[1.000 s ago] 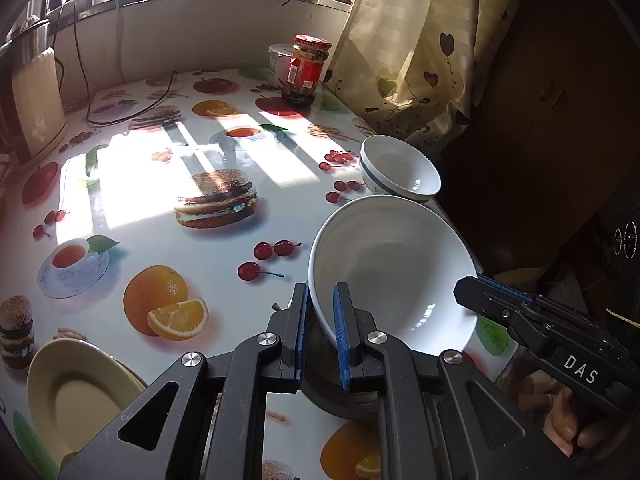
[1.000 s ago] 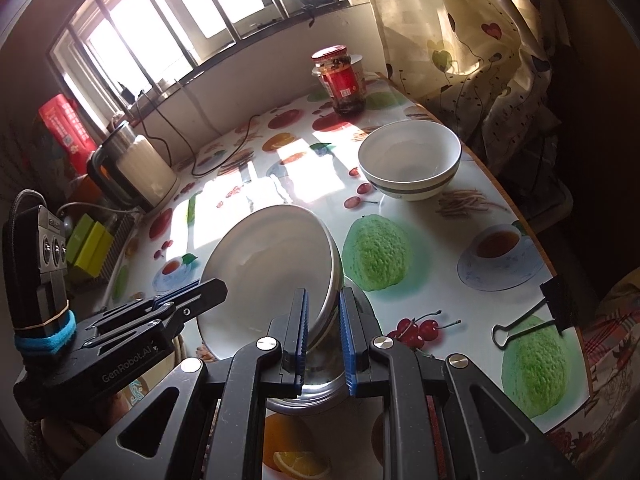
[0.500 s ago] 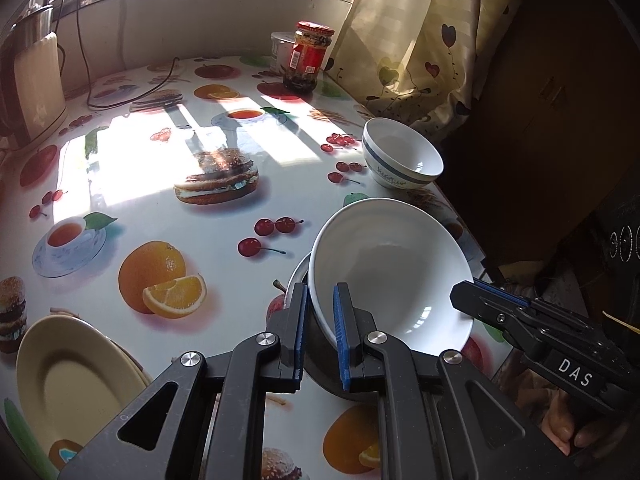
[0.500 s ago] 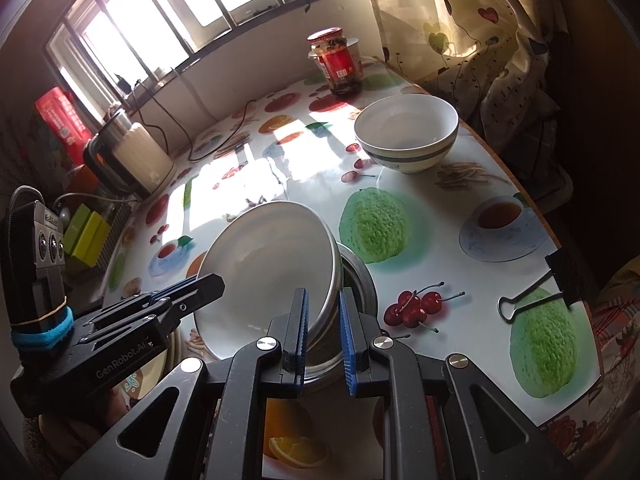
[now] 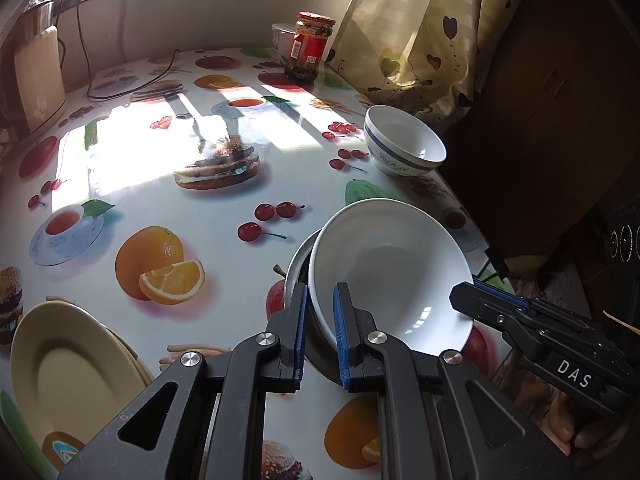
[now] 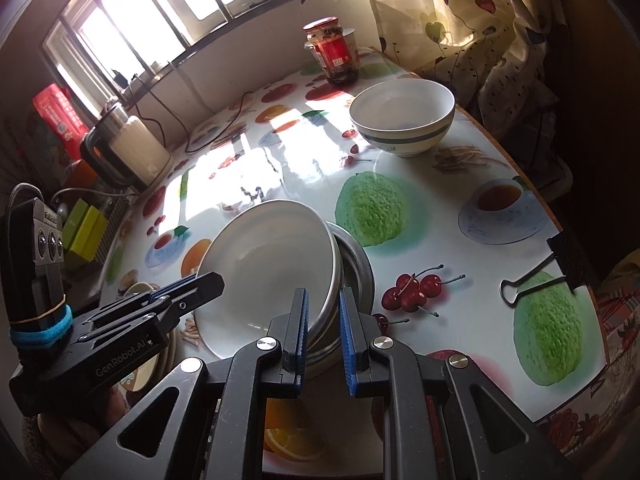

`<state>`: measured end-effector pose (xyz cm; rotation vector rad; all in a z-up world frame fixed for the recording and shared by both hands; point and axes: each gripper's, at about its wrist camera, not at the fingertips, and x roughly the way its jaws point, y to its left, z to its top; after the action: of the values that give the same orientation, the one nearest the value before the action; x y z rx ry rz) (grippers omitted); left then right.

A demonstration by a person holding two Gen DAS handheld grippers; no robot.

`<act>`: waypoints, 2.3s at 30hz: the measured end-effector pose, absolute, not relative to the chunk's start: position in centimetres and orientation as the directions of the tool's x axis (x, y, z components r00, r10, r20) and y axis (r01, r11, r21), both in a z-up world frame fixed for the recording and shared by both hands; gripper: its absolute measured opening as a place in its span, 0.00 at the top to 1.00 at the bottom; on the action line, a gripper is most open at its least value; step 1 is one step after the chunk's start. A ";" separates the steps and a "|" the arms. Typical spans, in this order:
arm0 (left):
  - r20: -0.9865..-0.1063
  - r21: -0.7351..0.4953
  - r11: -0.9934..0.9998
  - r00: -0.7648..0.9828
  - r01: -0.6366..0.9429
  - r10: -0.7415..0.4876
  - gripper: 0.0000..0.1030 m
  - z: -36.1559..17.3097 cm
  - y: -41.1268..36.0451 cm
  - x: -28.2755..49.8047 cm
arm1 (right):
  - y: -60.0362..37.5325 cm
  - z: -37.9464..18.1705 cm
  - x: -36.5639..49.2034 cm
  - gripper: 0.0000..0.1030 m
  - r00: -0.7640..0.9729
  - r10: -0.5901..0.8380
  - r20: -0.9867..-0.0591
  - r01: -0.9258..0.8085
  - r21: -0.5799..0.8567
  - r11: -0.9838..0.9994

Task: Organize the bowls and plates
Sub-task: 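Lift the white bowl and lower it into the steel bowl, then open both grippers to release the white bowl inside the steel bowl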

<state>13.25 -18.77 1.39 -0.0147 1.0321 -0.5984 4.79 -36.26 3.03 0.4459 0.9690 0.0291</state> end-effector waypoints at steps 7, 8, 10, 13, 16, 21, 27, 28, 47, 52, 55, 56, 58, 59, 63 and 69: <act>-0.805 -0.285 0.844 0.364 0.455 -0.468 0.88 0.9 -18.7 13.1 | -36.1 2.6 4.7 0.85 0.567 0.224 -0.793 0.173 0.380 0.909; -0.805 -0.283 0.844 0.366 0.456 -0.468 0.88 0.9 -18.7 13.0 | -36.1 2.6 4.6 0.85 0.568 0.225 -0.792 0.173 0.382 0.908; -0.804 -0.282 0.844 0.367 0.456 -0.468 0.88 1.0 -18.7 12.9 | -36.1 2.5 4.6 0.85 0.567 0.224 -0.792 0.174 0.381 0.908; -0.806 -0.281 0.845 0.367 0.455 -0.465 0.88 1.1 -18.7 12.8 | -36.1 2.6 4.6 0.85 0.569 0.226 -0.791 0.173 0.383 0.907; -0.805 -0.276 0.843 0.368 0.461 -0.465 0.88 1.1 -18.8 12.8 | -36.2 2.5 4.5 0.85 0.568 0.223 -0.792 0.176 0.382 0.907; -0.804 -0.288 0.843 0.363 0.455 -0.471 0.88 1.1 -18.6 12.9 | -36.1 2.6 4.4 0.85 0.572 0.222 -0.789 0.173 0.381 0.908; -0.801 -0.301 0.843 0.361 0.447 -0.478 0.87 1.2 -18.6 12.9 | -36.0 2.6 4.4 0.84 0.571 0.227 -0.789 0.175 0.387 0.905; -0.800 -0.303 0.843 0.362 0.444 -0.478 0.86 1.2 -18.5 12.9 | -36.1 2.6 4.4 0.84 0.572 0.229 -0.788 0.175 0.389 0.904; -0.798 -0.310 0.839 0.358 0.447 -0.485 0.84 1.1 -18.7 13.3 | -36.5 2.6 4.8 0.83 0.574 0.224 -0.787 0.174 0.385 0.906; -0.796 -0.319 0.837 0.353 0.444 -0.491 0.84 1.1 -18.6 13.4 | -36.4 2.7 4.7 0.82 0.574 0.229 -0.786 0.177 0.392 0.903; -0.798 -0.314 0.837 0.354 0.448 -0.488 0.77 1.2 -18.8 13.4 | -36.4 2.8 4.8 0.77 0.577 0.230 -0.783 0.177 0.395 0.901; -0.797 -0.312 0.837 0.356 0.449 -0.488 0.71 1.2 -18.8 13.5 | -36.4 2.8 4.8 0.74 0.580 0.229 -0.782 0.177 0.396 0.901; -0.794 -0.316 0.837 0.359 0.447 -0.491 0.63 1.4 -18.7 13.5 | -36.4 2.9 4.8 0.66 0.585 0.224 -0.780 0.182 0.395 0.900; -0.792 -0.321 0.836 0.357 0.445 -0.495 0.62 1.5 -18.6 13.6 | -36.5 3.0 4.8 0.65 0.586 0.222 -0.779 0.183 0.394 0.901; -0.793 -0.309 0.840 0.367 0.446 -0.487 0.62 1.9 -18.6 13.6 | -36.4 3.2 4.8 0.65 0.589 0.211 -0.780 0.184 0.384 0.905; -0.786 -0.296 0.840 0.383 0.456 -0.485 0.62 2.8 -18.7 13.6 | -36.2 3.8 4.7 0.58 0.596 0.171 -0.784 0.190 0.345 0.919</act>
<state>13.64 -18.70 2.84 -0.0320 1.0139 -0.5999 4.73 -36.20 3.80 0.4200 0.9393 -0.0116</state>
